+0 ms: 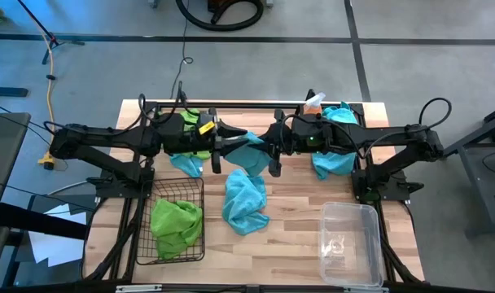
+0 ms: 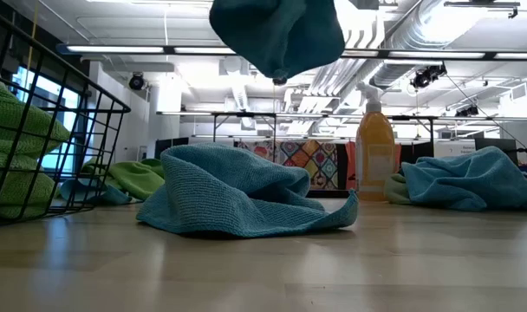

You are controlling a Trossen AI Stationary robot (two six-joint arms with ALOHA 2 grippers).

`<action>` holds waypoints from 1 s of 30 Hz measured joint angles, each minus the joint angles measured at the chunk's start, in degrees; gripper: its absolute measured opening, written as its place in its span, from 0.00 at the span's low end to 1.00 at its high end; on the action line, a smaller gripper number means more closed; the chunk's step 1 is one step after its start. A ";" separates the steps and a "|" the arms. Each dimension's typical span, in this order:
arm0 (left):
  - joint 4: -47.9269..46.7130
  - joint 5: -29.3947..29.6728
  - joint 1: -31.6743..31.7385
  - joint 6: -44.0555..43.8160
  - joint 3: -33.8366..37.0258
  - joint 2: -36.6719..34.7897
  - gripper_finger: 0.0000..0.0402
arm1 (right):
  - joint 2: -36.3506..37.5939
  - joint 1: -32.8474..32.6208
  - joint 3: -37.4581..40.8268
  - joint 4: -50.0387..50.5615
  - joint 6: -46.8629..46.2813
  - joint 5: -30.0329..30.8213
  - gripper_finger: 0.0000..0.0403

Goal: Sort microfiber towel by color & place in baskets
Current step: Put the blue microfiber cloth into the transparent bin

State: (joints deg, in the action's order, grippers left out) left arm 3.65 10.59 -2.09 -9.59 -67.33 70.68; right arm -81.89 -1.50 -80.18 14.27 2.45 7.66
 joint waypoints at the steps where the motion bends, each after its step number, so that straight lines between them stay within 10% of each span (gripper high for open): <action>1: -0.27 0.00 0.00 -0.17 0.02 -0.33 0.38 | 0.00 0.00 0.00 -0.03 0.32 0.00 0.01; 8: -11.21 2.37 0.00 2.25 -0.02 -7.57 0.60 | 3.65 1.42 0.00 7.62 1.05 -0.13 0.01; 18: -23.44 13.94 0.02 2.37 -0.05 -15.59 0.62 | 20.46 2.10 0.00 33.83 -10.18 0.46 0.01; 30: -23.45 15.72 0.04 2.37 -0.02 -14.35 0.62 | 27.12 -15.06 0.00 40.43 -37.58 -7.12 0.01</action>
State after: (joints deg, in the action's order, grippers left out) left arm -19.80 26.30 -2.04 -7.22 -67.35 56.33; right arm -54.77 -16.55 -80.18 54.70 -35.13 0.54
